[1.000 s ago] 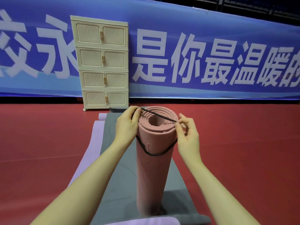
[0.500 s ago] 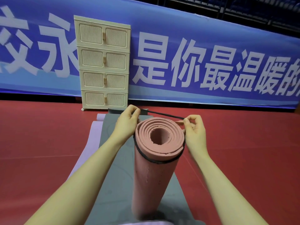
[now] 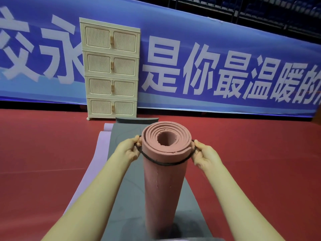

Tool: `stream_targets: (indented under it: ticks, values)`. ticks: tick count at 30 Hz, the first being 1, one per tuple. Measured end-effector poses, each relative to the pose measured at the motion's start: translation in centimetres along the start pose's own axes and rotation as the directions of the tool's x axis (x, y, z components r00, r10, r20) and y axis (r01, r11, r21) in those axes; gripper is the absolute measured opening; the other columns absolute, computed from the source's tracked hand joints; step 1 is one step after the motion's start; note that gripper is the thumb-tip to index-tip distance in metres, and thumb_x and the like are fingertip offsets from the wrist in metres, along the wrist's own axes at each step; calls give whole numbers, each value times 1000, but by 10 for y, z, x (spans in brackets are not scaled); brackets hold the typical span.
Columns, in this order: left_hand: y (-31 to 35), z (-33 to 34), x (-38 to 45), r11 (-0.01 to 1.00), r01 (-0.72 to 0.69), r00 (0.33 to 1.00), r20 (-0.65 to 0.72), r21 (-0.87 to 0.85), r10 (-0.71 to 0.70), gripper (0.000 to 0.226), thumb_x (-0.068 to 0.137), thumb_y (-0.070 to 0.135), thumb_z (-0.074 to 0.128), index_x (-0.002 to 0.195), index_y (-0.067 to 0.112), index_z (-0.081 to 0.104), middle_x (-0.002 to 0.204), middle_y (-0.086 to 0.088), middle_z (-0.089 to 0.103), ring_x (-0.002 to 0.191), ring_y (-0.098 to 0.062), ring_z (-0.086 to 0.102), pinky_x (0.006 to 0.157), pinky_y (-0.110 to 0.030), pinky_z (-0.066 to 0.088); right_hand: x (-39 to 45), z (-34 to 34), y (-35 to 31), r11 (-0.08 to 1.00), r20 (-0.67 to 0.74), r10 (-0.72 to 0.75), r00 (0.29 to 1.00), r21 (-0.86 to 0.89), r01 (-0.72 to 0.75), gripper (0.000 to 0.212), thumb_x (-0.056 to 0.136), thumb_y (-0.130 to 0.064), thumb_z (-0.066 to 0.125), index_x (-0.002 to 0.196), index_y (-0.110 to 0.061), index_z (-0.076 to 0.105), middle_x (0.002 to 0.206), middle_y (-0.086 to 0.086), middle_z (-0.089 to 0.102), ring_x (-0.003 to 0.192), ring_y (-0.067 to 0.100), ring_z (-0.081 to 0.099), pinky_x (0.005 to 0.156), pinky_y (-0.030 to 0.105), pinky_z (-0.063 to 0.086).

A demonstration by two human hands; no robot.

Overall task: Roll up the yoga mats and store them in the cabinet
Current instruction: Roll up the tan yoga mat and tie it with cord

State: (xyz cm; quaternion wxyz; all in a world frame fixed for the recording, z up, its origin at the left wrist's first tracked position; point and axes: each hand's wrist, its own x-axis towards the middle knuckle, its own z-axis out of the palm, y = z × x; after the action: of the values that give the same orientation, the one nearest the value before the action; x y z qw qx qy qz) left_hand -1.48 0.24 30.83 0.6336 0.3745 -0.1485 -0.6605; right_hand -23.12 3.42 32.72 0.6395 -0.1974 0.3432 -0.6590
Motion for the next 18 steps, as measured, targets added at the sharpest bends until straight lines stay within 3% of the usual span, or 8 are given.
stream_targets:
  ticks: [2,5,13,18]
  values:
    - [2,-4,-13,972,-117,993,49,202,109,24,99,5,46,77,3,55,39,3,50,28,-2,37,32,-11,29,6,-7,4,994,20,-3,1000,-112,5,24,99,-1,38,78,0,48,47,5,56,32,6,44,30,14,31]
    - [-1,-20,-20,856,-238,971,89,458,222,24,95,10,57,73,4,60,43,4,51,31,-4,36,33,-14,28,14,-22,11,949,57,-58,997,-307,73,18,98,-2,40,81,-4,46,54,3,48,36,5,39,30,16,26]
    - [-30,-44,-7,767,-270,959,88,582,271,23,95,16,58,75,5,62,54,-3,54,31,-8,39,35,-14,29,22,-57,34,797,37,-164,986,-584,154,19,95,-3,49,77,-8,50,49,1,51,39,9,37,33,17,26]
    - [-53,-57,15,759,-226,969,58,610,241,22,96,15,56,76,6,61,59,-6,51,30,-7,37,34,-13,29,46,-80,52,778,39,-172,984,-607,160,20,95,-1,49,75,-7,49,42,-4,50,36,9,36,34,17,25]
